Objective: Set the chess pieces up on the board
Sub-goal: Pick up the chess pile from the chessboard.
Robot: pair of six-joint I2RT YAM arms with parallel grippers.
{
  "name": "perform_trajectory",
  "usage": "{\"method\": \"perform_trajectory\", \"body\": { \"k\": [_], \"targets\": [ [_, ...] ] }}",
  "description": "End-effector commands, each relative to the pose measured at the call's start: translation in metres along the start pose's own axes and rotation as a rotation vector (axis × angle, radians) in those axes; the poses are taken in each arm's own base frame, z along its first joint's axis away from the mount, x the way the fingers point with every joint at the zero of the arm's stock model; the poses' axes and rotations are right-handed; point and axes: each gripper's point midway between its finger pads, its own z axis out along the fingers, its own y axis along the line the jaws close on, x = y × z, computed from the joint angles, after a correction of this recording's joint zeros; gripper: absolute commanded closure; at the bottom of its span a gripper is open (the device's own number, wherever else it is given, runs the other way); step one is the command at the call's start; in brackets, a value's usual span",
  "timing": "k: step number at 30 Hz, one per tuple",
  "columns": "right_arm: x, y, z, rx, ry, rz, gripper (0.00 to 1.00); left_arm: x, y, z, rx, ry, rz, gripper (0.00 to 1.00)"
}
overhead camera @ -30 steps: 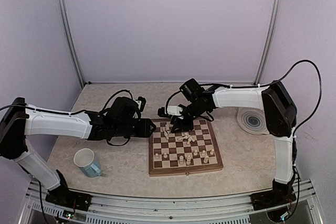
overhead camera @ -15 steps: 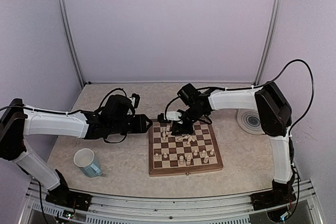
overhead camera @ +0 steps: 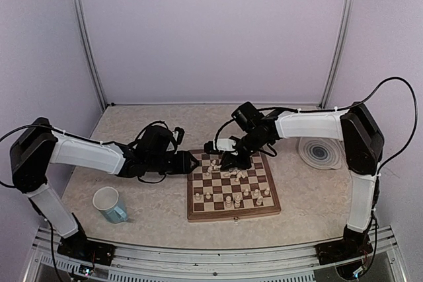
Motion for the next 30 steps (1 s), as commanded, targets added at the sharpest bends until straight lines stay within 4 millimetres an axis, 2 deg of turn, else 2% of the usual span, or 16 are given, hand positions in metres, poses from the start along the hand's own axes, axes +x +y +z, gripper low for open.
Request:
{"method": "perform_trajectory", "body": {
  "k": [1, 9, 16, 18, 23, 30],
  "targets": [
    [-0.031, 0.002, -0.024, 0.019, -0.095, -0.013, 1.0, -0.008, -0.028, 0.007, 0.13, -0.001, -0.004, 0.56],
    [-0.031, -0.002, -0.022, 0.016, -0.098, 0.028, 1.0, -0.001, -0.039, 0.013, 0.166, -0.006, 0.052, 0.54],
    [-0.027, -0.002, -0.022, 0.026, -0.091, 0.03, 1.0, -0.007, -0.041, 0.01, 0.247, -0.026, -0.062, 0.53],
    [-0.027, -0.002, -0.022, 0.026, -0.094, 0.029, 1.0, -0.011, -0.048, 0.007, 0.292, -0.039, -0.078, 0.52],
    [-0.032, -0.002, -0.028, 0.022, -0.115, 0.032, 1.0, -0.013, -0.057, 0.003, 0.329, -0.071, 0.048, 0.5],
    [-0.042, -0.005, -0.044, -0.012, -0.192, 0.072, 1.0, -0.015, -0.053, -0.018, 0.39, -0.192, 0.138, 0.47]
  ]
}}
